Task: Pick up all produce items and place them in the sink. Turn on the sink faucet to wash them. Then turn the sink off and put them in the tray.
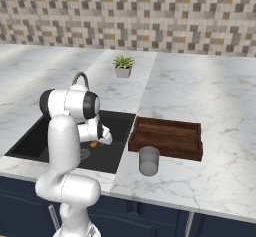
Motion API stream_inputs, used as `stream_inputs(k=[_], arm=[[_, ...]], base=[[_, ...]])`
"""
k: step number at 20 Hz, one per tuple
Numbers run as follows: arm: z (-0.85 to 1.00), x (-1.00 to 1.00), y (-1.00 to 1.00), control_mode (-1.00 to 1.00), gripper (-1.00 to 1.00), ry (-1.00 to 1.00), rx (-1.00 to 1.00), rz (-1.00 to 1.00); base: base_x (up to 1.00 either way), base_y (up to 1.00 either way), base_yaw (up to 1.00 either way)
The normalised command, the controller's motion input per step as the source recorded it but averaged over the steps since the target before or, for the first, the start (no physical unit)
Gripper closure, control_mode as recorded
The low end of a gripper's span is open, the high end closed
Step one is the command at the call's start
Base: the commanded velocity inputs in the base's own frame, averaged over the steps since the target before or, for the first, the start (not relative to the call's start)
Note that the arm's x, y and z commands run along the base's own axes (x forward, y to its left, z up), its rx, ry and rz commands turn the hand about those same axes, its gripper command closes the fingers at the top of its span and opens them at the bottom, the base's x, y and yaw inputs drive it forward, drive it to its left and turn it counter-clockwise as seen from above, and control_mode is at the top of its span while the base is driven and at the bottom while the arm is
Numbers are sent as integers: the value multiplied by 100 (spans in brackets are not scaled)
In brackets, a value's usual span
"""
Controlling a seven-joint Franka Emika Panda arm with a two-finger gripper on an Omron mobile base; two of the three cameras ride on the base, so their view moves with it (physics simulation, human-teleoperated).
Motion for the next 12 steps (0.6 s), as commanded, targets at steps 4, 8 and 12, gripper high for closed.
stream_inputs(k=[4, 8, 12], arm=[[-27, 27, -6, -100, 100, 0, 0, -3], [-28, 25, -7, -100, 100, 0, 0, -3], [-34, 16, -7, -100, 100, 0, 0, -3]], base=[[0, 0, 0], [0, 0, 0], [0, 0, 0]])
